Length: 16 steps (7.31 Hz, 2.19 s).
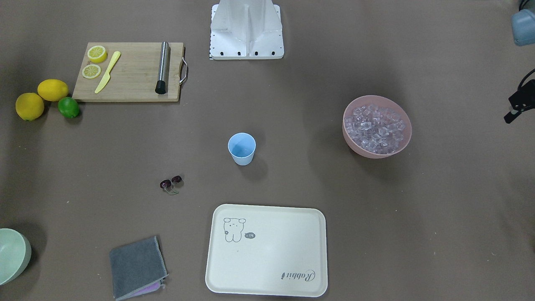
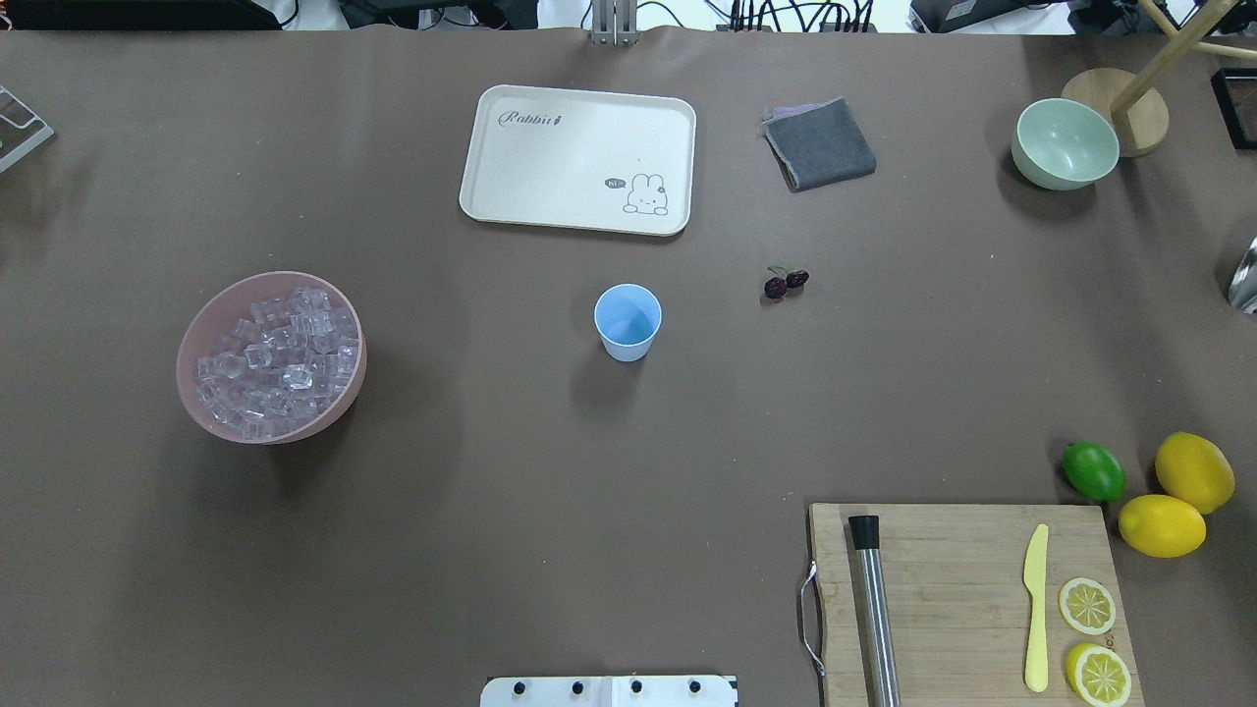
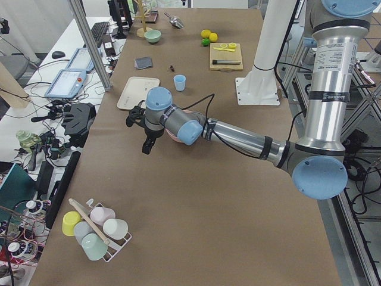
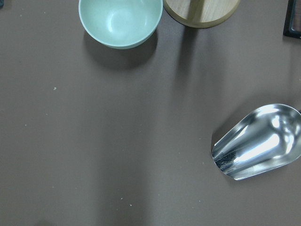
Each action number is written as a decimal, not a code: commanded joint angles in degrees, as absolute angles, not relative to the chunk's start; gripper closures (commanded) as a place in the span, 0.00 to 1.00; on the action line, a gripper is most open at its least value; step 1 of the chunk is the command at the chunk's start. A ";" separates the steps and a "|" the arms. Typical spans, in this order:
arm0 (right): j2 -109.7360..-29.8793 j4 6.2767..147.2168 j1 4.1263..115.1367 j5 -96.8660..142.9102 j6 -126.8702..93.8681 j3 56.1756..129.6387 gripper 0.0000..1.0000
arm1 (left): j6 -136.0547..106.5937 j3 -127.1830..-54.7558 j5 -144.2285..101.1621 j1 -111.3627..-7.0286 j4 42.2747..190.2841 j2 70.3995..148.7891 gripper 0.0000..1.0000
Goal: Put ice and cherries in cup
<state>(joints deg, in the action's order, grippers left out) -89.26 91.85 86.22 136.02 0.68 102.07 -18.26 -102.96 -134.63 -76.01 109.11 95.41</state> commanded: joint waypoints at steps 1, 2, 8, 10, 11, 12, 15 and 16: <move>-89.21 91.85 86.22 136.49 0.18 102.39 0.00 | -26.30 -103.18 -134.39 -70.78 108.37 100.52 0.02; -89.21 91.85 86.22 137.45 0.00 102.48 0.00 | -29.24 -104.31 -133.17 -67.88 108.37 100.81 0.02; -89.30 91.85 86.22 138.16 0.09 102.57 0.00 | -46.31 -108.11 -115.09 -47.06 108.02 99.05 0.03; -89.12 91.85 86.22 137.99 0.09 102.04 0.00 | -46.76 -108.46 -112.41 -45.00 107.93 98.53 0.03; -89.30 91.85 86.22 138.08 0.09 102.48 0.00 | -48.59 -108.20 -112.33 -43.61 107.93 98.61 0.03; -89.56 91.85 86.22 138.08 0.09 102.48 0.00 | -49.13 -107.93 -112.15 -41.94 107.93 98.61 0.03; -90.09 91.85 86.22 138.08 0.09 102.57 0.00 | -49.04 -107.32 -110.57 -41.75 108.02 98.43 0.03; -90.09 91.85 86.22 138.16 0.09 102.39 0.00 | -48.96 -105.14 -110.57 -41.49 108.28 99.31 0.03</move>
